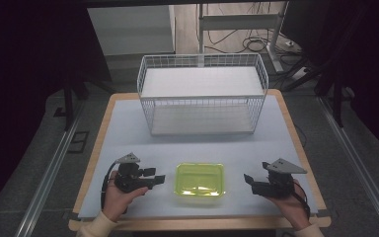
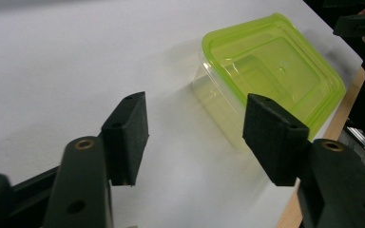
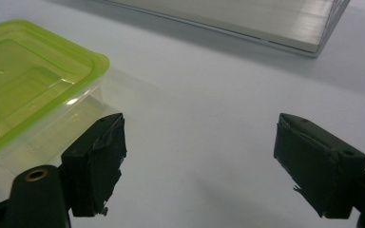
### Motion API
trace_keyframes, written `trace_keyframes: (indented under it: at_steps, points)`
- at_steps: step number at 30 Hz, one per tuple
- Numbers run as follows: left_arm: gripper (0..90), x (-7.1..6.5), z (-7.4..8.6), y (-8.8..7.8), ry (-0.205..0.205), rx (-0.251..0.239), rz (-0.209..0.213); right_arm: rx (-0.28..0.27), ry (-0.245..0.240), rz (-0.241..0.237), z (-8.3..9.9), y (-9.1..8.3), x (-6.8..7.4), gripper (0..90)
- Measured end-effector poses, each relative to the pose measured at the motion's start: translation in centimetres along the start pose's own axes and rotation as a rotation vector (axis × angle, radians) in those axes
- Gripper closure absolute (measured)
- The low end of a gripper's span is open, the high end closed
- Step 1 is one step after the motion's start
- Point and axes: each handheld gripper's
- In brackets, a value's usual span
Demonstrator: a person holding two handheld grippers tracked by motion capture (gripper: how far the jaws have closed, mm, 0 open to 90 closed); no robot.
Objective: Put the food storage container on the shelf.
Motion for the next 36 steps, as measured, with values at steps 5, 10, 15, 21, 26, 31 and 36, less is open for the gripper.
trace_keyframes:
  at_steps: [5,10,15,21,26,31,36]
  points:
    - [35.7,0.1,0.0,0.0,-0.032,0.0,0.017,0.024,0.022,-0.07,-0.3,0.0,0.4,25.4]
    - [37.6,-0.3,0.0,-0.1,-0.035,0.01,0.042,0.046,0.09,-0.203,-0.8,0.2,1.1,25.6]
    - [37.5,-0.6,-0.1,0.2,-0.05,0.019,0.06,0.05,0.108,-0.266,-1.4,0.5,1.7,26.5]
    - [37.3,-0.5,-0.2,0.5,-0.07,0.025,0.065,0.049,0.142,-0.301,-1.9,0.9,1.8,28.0]
    - [37.2,-0.5,-0.4,0.8,-0.095,0.025,0.09,0.054,0.196,-0.327,-2.2,1.5,1.6,28.9]
    - [38.5,-0.5,-0.5,1.7,-0.11,0.042,0.11,0.073,0.215,-0.35,-2.5,2.6,1.8,33.1]
    - [39.6,-0.6,-0.8,2.5,-0.132,0.052,0.122,0.093,0.259,-0.381,-2.5,4.0,1.8,36.8]
Point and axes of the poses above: each handheld gripper's, and its own axes: y roughly forward along the jaws, z roughly out of its underside, x roughly to its left, and after that the axes turned 10 degrees about -y, right-handed
